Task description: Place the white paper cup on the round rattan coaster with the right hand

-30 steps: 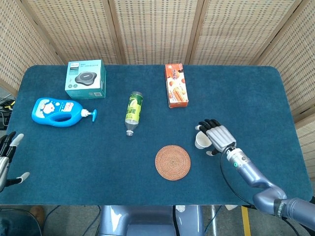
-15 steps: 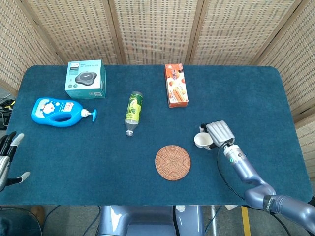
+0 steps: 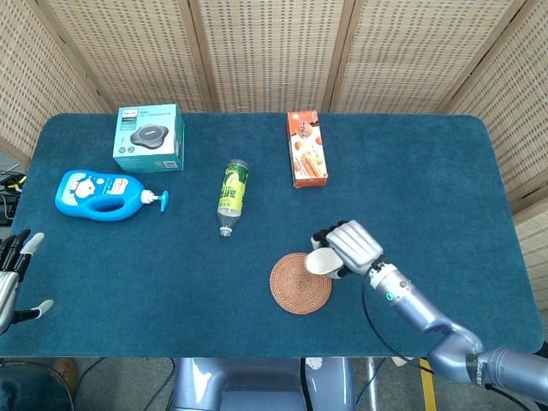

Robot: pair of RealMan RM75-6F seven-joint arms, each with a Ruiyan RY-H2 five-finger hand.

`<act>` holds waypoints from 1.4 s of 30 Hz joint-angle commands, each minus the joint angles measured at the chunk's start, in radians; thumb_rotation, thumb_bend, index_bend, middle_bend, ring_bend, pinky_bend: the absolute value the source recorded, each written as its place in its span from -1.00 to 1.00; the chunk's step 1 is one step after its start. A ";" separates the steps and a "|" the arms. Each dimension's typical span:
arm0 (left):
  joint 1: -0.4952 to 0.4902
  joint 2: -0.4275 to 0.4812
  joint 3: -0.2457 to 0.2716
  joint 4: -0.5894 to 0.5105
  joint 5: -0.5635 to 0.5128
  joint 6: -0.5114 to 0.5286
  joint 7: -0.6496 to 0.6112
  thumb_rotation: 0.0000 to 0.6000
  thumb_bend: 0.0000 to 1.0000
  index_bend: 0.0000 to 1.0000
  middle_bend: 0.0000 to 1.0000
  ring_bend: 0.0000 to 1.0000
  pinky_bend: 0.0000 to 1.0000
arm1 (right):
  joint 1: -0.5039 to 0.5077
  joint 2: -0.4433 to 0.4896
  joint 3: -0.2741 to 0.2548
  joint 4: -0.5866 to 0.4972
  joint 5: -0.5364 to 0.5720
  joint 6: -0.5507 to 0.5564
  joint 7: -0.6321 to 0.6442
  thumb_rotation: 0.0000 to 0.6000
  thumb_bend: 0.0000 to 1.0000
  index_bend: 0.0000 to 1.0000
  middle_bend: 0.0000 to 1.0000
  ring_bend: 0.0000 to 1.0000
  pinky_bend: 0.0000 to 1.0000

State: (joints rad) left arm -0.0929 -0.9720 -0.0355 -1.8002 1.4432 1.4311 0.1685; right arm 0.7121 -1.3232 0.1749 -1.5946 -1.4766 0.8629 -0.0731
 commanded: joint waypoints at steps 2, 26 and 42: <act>0.000 0.001 0.000 0.001 0.000 -0.001 -0.004 1.00 -1.00 -1.00 -1.00 -1.00 -1.00 | 0.037 -0.024 -0.002 -0.022 0.013 -0.041 -0.048 1.00 -0.77 -0.07 0.02 0.01 -0.11; -0.006 0.010 0.000 0.012 -0.006 -0.013 -0.038 1.00 -1.00 -1.00 -1.00 -1.00 -1.00 | 0.108 -0.141 -0.021 -0.012 0.255 -0.112 -0.302 1.00 -0.85 -0.30 -0.41 -0.42 -0.44; -0.006 0.011 0.000 0.012 -0.009 -0.010 -0.042 1.00 -1.00 -1.00 -1.00 -1.00 -1.00 | 0.064 0.054 -0.046 -0.227 0.239 -0.023 -0.337 1.00 -1.00 -1.00 -1.00 -1.00 -1.00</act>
State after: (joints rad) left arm -0.0996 -0.9613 -0.0354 -1.7884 1.4339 1.4194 0.1281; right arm 0.8034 -1.3228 0.1343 -1.7695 -1.2162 0.7957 -0.4053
